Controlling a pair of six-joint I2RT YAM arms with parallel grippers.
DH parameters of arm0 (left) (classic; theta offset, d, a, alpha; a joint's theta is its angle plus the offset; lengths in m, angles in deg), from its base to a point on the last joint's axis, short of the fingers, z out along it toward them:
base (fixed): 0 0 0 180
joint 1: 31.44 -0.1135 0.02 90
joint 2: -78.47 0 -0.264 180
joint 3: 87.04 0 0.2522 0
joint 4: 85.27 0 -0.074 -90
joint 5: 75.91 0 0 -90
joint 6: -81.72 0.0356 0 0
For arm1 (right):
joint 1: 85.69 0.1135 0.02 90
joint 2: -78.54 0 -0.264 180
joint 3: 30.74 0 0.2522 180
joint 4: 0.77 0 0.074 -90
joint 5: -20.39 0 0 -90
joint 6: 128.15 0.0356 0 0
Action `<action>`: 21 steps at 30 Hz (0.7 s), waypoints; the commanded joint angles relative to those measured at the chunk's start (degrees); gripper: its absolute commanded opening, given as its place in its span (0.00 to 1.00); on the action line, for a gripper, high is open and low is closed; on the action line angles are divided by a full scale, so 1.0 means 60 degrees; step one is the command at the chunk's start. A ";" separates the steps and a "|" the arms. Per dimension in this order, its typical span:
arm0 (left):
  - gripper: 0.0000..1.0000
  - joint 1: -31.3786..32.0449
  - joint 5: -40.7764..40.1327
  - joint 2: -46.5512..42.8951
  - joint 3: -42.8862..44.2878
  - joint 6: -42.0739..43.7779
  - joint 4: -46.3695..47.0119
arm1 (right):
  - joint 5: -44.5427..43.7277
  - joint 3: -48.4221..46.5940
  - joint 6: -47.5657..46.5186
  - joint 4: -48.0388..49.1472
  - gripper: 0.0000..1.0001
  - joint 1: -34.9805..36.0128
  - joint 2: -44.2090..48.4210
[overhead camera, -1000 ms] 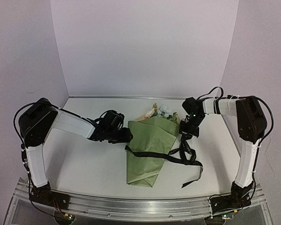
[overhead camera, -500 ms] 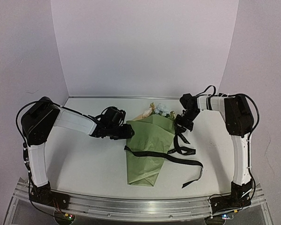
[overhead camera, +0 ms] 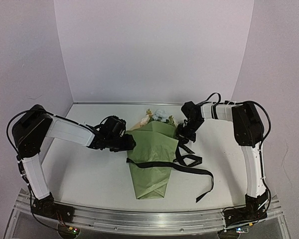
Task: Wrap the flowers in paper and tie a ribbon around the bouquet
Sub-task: Adjust the folded bouquet at the center of the board, then cross the ribbon over the folded bouquet.
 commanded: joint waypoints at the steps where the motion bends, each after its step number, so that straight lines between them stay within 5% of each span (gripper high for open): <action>1: 0.60 -0.0015 -0.0378 -0.1535 -0.0416 0.0904 -0.0305 | -0.0257 0.1065 -0.0270 -0.0282 0.00 -0.0047 0.1461; 9: 0.60 0.0645 0.1335 -0.2472 -0.0222 0.4043 -0.2193 | -0.0093 0.1248 -0.0706 -0.0766 0.00 -0.0314 0.3021; 21: 0.66 0.1277 0.2083 -0.2198 0.0259 0.5500 -0.3993 | 0.1568 -0.0351 -0.0813 -0.1343 0.00 -0.0312 0.3937</action>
